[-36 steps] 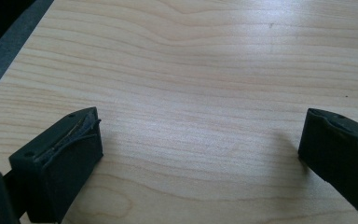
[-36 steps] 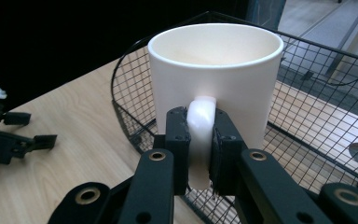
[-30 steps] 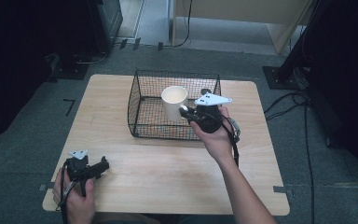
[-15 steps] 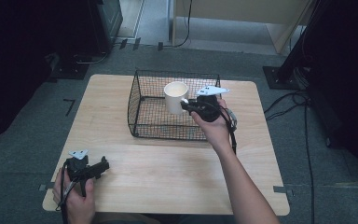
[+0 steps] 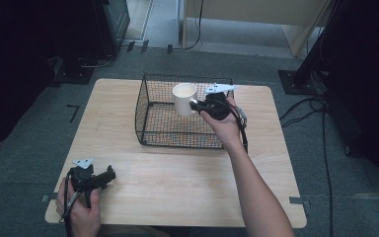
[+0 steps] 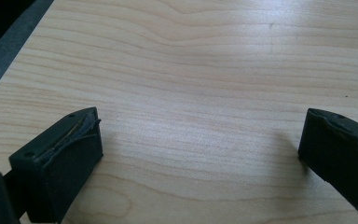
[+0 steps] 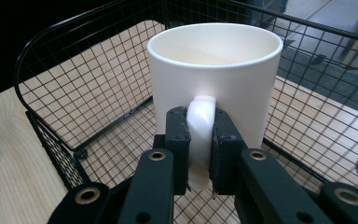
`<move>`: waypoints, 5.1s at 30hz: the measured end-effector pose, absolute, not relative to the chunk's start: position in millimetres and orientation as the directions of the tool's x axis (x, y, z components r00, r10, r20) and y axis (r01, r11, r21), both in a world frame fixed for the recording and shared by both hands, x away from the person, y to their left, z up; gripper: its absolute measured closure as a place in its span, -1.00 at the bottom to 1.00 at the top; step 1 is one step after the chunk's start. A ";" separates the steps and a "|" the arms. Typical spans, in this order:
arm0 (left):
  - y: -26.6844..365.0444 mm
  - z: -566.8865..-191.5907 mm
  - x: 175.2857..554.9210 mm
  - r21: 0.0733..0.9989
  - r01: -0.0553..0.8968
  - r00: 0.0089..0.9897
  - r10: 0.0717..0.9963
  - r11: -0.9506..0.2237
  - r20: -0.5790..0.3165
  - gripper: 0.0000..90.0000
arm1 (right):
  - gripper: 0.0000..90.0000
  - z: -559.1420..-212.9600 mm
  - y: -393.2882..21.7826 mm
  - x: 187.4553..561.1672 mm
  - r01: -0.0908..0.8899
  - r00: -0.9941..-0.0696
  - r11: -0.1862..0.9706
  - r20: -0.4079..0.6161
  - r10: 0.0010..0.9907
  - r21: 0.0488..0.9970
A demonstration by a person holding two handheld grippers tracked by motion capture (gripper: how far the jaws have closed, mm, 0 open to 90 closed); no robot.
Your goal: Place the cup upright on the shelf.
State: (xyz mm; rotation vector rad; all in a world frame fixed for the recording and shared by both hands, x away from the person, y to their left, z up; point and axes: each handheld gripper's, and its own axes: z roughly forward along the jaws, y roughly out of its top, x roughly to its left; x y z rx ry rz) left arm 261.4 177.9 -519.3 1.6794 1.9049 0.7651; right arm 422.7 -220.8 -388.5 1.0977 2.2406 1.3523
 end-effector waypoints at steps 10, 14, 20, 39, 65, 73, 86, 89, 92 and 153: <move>178.0 -519.3 261.3 0.687 0.721 -0.127 0.992 0.088 0.007 -1.00 | 0.79 -400.5 -221.7 441.0 0.441 -0.691 0.244 0.153 0.707 0.864; 177.9 -519.3 261.3 0.688 0.721 -0.128 0.992 0.088 0.006 -1.00 | 0.80 -402.5 -217.3 446.9 0.419 -0.719 0.274 0.132 0.682 0.866; 178.0 -519.3 261.3 0.687 0.721 -0.128 0.992 0.088 0.007 -1.00 | 0.80 -410.5 -212.2 453.9 0.393 -0.737 0.268 0.127 0.664 0.880; 178.0 -519.3 261.3 0.687 0.721 -0.127 0.992 0.087 0.007 -1.00 | 0.79 -439.8 -202.1 471.6 0.366 -0.797 0.340 0.103 0.595 0.866; 178.0 -519.3 261.3 0.687 0.721 -0.127 0.992 0.088 0.007 -1.00 | 0.70 -450.8 -202.1 474.6 0.448 -0.752 0.448 0.056 0.656 0.774; 178.0 -519.3 261.3 0.687 0.721 -0.127 0.992 0.088 0.007 -1.00 | 0.58 -450.4 -203.2 474.0 0.442 -0.736 0.433 0.041 0.676 0.786; 178.0 -519.3 261.3 0.687 0.722 -0.127 0.992 0.087 0.008 -1.00 | 0.26 -427.2 -208.6 467.2 0.384 -0.711 0.318 0.058 0.701 0.867; 178.0 -519.3 261.3 0.687 0.722 -0.127 0.992 0.087 0.008 -1.00 | 0.16 -418.6 -208.7 463.8 0.374 -0.708 0.302 0.060 0.704 0.877; 178.0 -519.3 261.3 0.687 0.721 -0.127 0.992 0.087 0.007 -1.00 | 0.04 -412.3 -209.1 460.8 0.376 -0.698 0.283 0.069 0.713 0.882; 177.8 -519.4 261.4 0.689 0.719 -0.129 0.992 0.090 0.005 -1.00 | -0.79 -383.9 -290.6 308.3 0.369 -0.683 0.278 0.056 0.728 0.887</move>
